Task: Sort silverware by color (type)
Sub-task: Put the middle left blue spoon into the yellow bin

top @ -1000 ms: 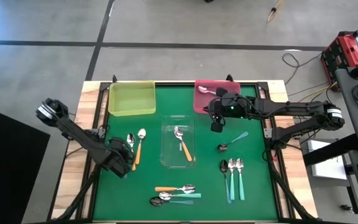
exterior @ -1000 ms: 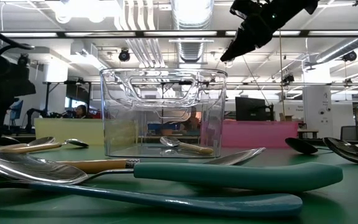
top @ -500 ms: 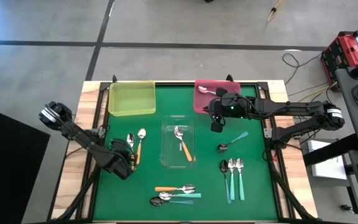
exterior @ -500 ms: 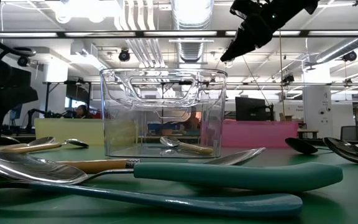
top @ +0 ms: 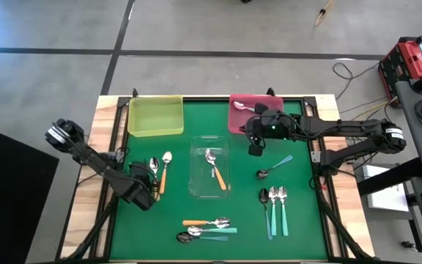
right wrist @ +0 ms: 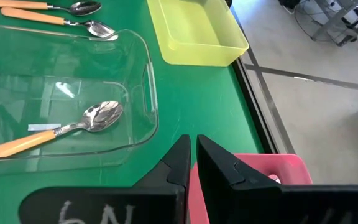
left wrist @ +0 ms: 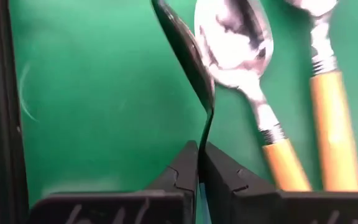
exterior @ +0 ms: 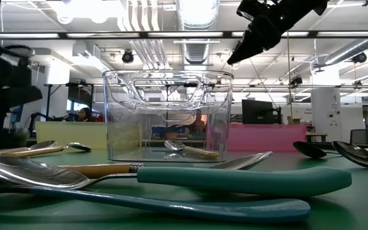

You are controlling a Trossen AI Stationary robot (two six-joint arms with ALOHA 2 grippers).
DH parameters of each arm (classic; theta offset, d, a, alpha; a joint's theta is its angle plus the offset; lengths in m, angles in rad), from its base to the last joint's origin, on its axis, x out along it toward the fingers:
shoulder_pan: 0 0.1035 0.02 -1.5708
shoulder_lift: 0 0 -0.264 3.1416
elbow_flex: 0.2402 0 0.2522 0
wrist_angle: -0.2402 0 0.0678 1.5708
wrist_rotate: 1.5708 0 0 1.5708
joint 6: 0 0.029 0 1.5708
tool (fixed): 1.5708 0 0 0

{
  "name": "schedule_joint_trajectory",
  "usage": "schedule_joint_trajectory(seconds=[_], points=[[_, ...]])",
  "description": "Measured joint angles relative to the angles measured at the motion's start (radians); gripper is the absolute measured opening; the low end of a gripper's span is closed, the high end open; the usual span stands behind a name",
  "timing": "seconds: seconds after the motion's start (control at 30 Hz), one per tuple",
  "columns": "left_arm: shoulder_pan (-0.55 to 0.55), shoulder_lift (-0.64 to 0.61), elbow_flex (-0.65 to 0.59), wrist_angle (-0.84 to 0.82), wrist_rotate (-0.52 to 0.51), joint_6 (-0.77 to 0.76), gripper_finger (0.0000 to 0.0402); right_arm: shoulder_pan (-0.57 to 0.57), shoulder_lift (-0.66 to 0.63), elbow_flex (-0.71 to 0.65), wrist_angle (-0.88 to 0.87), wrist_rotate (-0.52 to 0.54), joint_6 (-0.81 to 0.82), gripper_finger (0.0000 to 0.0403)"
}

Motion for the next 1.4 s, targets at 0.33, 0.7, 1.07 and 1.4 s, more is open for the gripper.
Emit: schedule_joint_trajectory(seconds=[0.33, 0.7, 1.07, 1.4], points=[[0.0, -0.136, 0.244, -0.217, -0.359, 0.254, 0.0, 0.0, 0.0, 0.0, 0.014, -0.001, 0.0, 0.0018], [0.0, -0.335, 0.4, 0.398, -0.613, 1.49, 0.0, 0.0, 0.0, -0.014, 0.172, -0.177, -0.034, 0.0018], [0.119, -0.445, 0.245, 1.064, -0.204, 2.315, 0.0, 0.001, 0.071, -0.015, 0.37, -0.383, -0.034, 0.0018], [0.314, -0.397, -0.013, 1.524, 0.006, 2.344, 0.0, 0.021, 0.228, -0.015, 0.747, -0.406, 0.053, 0.0018]])
